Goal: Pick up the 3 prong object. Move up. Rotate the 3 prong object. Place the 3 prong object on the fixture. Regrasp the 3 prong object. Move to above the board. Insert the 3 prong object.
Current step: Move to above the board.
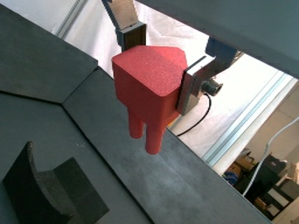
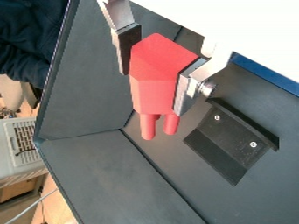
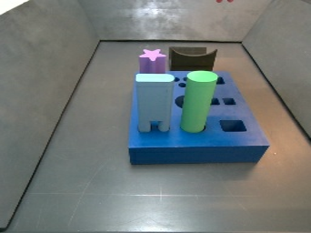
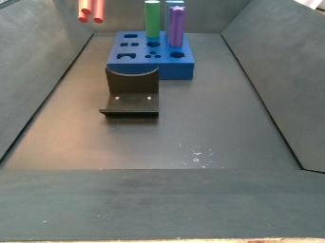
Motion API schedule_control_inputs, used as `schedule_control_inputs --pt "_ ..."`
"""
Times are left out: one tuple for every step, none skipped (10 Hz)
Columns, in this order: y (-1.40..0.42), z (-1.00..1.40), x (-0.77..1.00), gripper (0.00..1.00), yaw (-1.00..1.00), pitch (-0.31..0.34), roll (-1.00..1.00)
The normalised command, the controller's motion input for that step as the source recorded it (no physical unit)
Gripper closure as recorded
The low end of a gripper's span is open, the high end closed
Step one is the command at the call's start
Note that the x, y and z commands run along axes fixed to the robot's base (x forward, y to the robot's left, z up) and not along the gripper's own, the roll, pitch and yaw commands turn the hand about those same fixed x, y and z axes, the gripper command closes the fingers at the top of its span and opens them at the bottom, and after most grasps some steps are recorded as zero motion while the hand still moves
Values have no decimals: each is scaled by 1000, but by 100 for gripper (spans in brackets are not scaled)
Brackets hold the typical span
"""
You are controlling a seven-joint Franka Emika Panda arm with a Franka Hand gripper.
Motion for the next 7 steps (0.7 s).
schedule_control_inputs --pt "-64 -1 113 100 213 109 77" --pt "-64 -1 113 100 211 109 77" --pt "-64 -2 112 100 209 109 77" --pt "-64 -2 112 100 208 109 77" --pt "-64 -2 112 100 207 110 77" --pt "-64 -2 112 100 206 110 77" --pt "-63 -2 112 100 206 110 78"
